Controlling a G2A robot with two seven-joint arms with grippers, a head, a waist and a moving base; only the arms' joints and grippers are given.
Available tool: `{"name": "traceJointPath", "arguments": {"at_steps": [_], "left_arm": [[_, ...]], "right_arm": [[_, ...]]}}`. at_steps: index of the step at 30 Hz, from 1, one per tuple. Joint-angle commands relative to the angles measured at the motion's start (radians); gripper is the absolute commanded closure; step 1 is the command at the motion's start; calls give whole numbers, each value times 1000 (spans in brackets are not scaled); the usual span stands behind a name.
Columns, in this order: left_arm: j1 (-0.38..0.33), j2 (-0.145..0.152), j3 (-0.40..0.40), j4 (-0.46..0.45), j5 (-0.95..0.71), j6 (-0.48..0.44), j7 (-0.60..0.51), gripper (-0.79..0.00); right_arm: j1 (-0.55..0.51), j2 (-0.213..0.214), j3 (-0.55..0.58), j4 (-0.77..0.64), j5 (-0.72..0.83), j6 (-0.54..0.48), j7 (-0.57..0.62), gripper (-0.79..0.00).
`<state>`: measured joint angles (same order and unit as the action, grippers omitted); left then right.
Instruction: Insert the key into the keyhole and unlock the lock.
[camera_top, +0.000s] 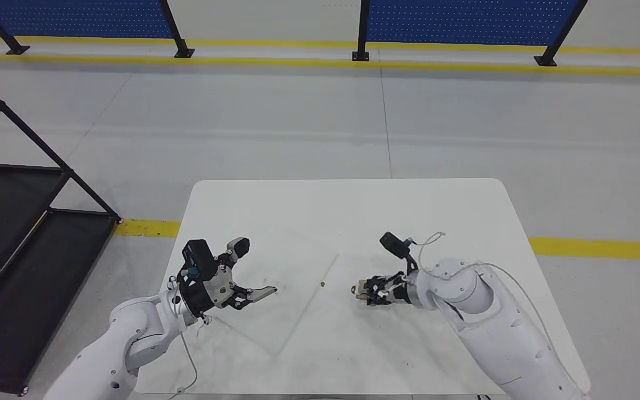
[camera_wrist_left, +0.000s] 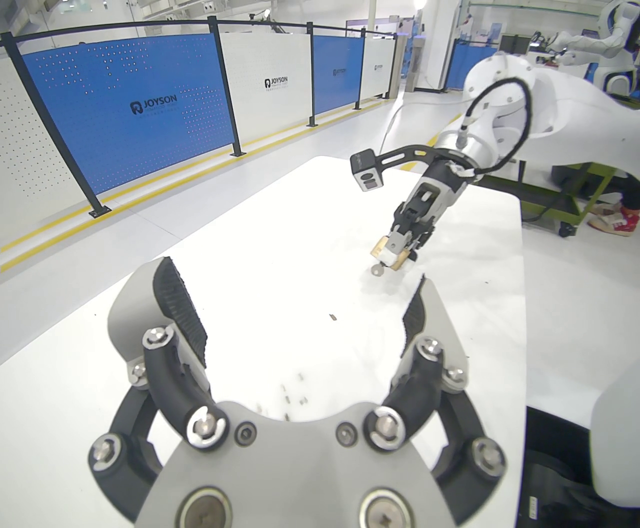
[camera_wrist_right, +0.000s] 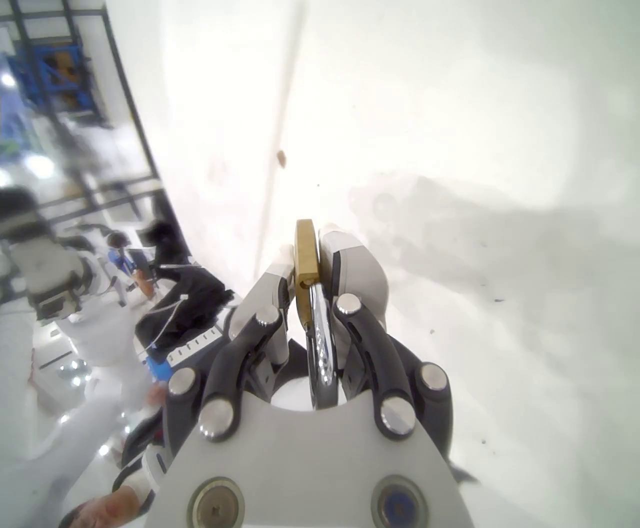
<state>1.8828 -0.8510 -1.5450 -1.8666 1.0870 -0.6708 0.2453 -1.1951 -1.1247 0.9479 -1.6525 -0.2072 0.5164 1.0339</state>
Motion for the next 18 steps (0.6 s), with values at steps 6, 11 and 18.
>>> {"name": "traceJointPath", "arguments": {"at_steps": [6,11,18], "left_arm": [[0,0,0,0,0,0,0,-785],[0,0,0,0,0,0,0,-785],[0,0,0,0,0,0,0,-785]], "right_arm": [[33,-9,-50,41,-30,58,-14,0],[49,-13,-69,67,-39,87,-10,0],[68,-16,-82,100,-30,106,-3,0]]}}
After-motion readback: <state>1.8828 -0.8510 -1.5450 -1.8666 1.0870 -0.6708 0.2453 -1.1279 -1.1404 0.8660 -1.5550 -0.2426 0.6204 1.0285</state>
